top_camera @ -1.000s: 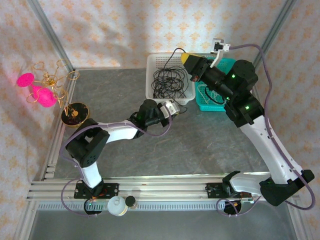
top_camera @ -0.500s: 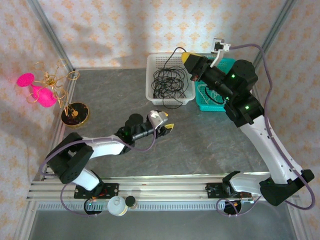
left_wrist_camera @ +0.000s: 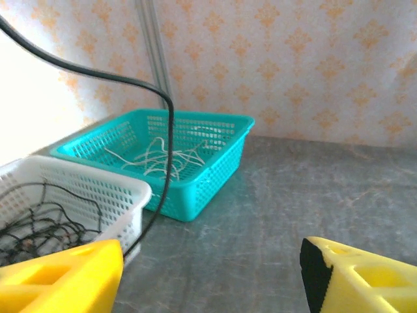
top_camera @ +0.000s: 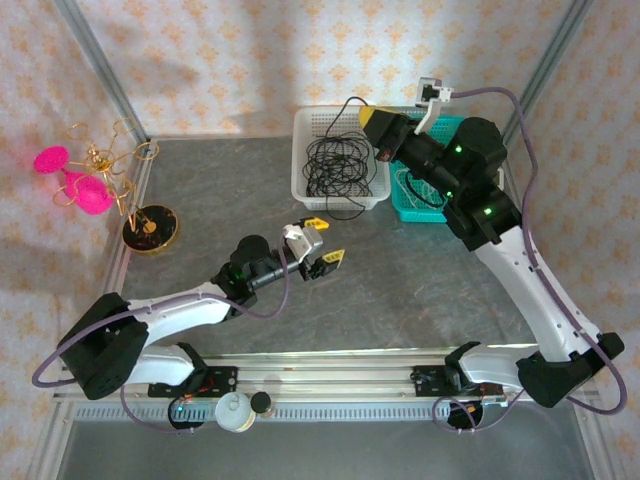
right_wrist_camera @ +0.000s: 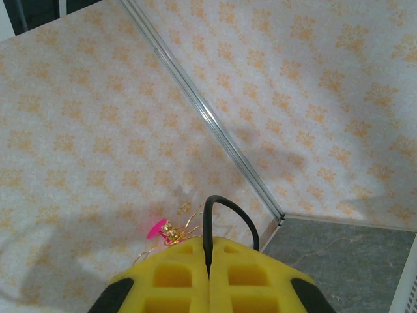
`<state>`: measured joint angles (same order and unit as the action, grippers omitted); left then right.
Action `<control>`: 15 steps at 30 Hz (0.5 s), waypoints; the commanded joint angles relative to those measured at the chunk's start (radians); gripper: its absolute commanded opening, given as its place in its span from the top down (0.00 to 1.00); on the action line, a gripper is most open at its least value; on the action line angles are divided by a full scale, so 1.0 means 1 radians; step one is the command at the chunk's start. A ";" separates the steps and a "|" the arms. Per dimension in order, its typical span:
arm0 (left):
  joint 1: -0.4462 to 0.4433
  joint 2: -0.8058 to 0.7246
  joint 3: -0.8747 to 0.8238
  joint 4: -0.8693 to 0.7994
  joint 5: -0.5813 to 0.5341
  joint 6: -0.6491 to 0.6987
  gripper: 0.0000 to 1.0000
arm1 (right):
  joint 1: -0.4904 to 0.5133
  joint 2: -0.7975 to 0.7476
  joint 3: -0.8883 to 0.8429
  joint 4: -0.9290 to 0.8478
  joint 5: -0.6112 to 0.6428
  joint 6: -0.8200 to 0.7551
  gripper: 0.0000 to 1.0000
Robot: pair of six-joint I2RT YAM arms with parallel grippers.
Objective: Untangle the cables
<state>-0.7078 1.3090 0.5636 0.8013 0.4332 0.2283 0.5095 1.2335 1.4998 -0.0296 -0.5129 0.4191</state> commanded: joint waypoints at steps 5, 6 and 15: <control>-0.001 0.197 0.185 0.047 -0.002 0.056 0.18 | -0.003 -0.009 -0.009 0.046 -0.021 0.018 1.00; -0.001 0.230 0.214 0.056 0.003 0.060 0.18 | -0.003 -0.011 -0.011 0.048 -0.021 0.021 1.00; 0.018 0.494 0.372 0.212 -0.079 0.027 0.42 | -0.003 -0.014 0.014 0.043 -0.027 0.029 1.00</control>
<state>-0.6994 1.7630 0.9035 0.8837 0.4061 0.2634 0.5095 1.2335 1.4960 -0.0254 -0.5232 0.4381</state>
